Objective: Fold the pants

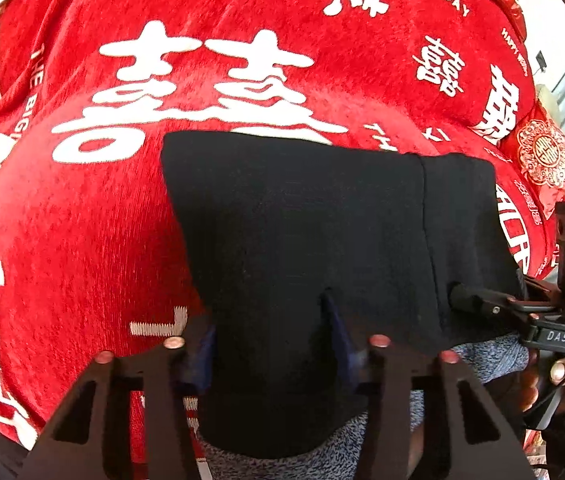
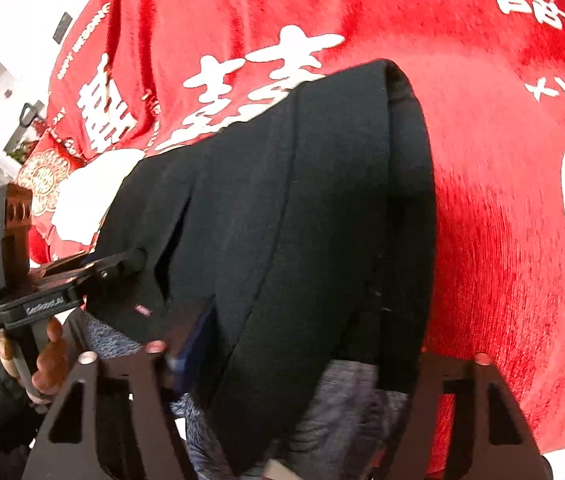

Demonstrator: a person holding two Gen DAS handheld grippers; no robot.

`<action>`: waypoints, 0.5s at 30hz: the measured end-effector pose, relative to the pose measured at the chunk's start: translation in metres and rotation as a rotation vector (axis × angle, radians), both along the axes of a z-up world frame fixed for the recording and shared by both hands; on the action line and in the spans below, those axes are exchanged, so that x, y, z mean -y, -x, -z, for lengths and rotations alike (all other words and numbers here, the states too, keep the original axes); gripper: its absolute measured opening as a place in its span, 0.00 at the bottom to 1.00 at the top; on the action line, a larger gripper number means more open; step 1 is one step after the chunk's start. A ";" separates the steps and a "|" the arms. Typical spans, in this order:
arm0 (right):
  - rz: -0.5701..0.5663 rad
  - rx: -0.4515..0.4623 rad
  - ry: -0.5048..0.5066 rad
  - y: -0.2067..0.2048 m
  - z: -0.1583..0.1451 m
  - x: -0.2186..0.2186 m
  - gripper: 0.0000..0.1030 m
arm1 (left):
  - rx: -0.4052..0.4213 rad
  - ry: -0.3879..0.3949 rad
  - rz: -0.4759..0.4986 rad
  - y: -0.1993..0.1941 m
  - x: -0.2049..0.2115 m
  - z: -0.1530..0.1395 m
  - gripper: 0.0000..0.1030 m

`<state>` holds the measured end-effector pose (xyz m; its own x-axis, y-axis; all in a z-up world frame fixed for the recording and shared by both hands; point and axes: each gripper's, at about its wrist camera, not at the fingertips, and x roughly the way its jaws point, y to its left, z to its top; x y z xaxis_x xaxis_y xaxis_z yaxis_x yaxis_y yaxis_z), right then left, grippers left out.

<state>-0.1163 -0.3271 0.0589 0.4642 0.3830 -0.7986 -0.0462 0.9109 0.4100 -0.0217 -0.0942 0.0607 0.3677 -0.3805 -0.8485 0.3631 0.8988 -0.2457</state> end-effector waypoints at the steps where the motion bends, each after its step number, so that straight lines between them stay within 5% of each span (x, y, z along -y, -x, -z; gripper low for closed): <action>1: -0.007 0.006 0.006 0.000 -0.004 -0.002 0.58 | 0.000 0.005 0.003 0.000 0.001 -0.003 0.41; 5: -0.020 0.042 0.004 0.001 -0.018 -0.009 0.50 | 0.024 0.015 0.013 -0.002 0.005 -0.019 0.38; 15: -0.009 0.128 -0.018 -0.018 -0.064 0.006 0.48 | 0.084 0.044 0.029 -0.032 0.032 -0.065 0.38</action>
